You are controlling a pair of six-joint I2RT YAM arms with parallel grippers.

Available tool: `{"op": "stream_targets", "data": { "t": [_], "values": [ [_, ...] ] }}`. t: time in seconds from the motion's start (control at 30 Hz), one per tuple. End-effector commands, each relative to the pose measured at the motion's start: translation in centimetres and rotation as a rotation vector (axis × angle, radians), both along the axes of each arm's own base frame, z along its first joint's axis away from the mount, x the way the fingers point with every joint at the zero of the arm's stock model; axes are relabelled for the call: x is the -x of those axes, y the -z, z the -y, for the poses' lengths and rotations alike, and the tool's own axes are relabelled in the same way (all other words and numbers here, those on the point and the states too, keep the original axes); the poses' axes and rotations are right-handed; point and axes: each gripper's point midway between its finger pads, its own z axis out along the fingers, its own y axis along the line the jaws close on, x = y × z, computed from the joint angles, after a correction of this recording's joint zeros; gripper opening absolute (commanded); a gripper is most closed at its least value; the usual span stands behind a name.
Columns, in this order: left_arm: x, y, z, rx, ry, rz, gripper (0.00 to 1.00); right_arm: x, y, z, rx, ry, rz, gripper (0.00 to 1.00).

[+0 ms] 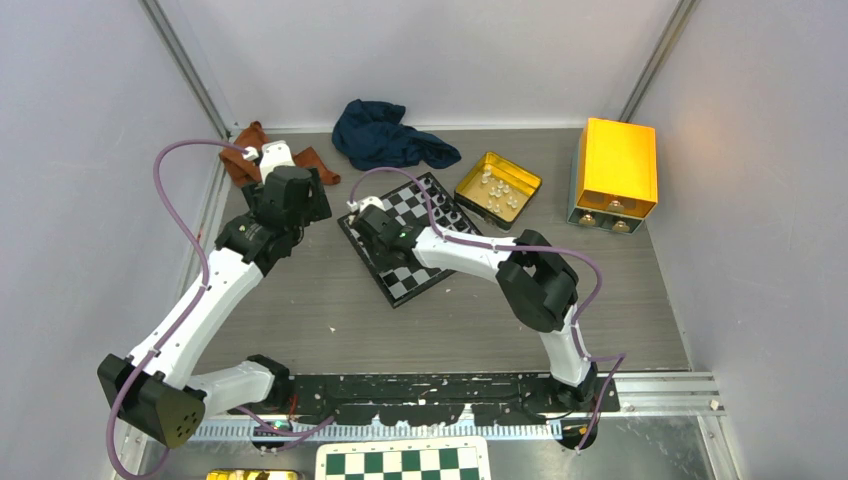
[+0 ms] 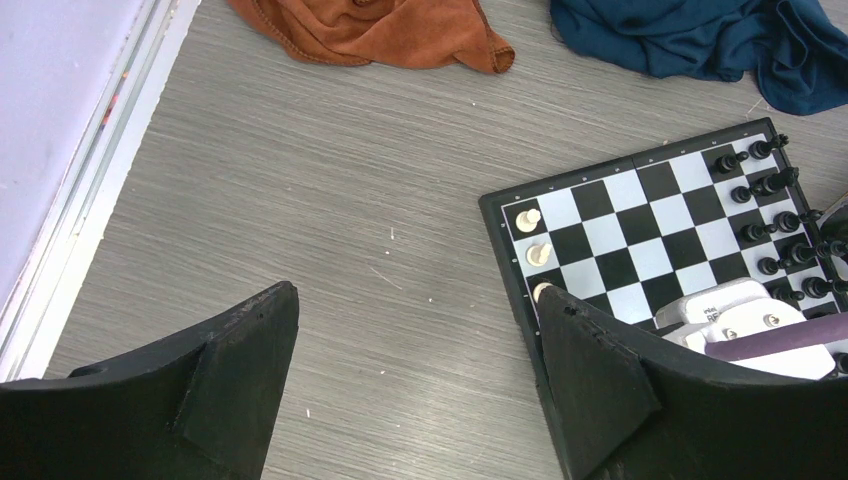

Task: Set up the chess pieces on the board
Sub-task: Place the chess piece on the chessboard, then pick up the chess piece from the storage box.

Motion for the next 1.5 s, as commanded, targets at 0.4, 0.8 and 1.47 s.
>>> {"op": "stream_targets", "data": {
  "t": [0.4, 0.8, 1.47],
  "values": [
    [-0.6, -1.4, 0.1, 0.027, -0.012, 0.052, 0.89, 1.0, -0.3, 1.5, 0.041, -0.006, -0.047, 0.23],
    [-0.6, -1.3, 0.0, 0.024, -0.014, 0.05, 0.89, 1.2, -0.9, 0.6, 0.009, -0.049, -0.054, 0.4],
    [-1.2, -2.4, 0.2, 0.033, -0.018, 0.079, 0.9, -0.8, -12.9, 4.4, -0.052, 0.064, 0.121, 0.43]
  ]
}}
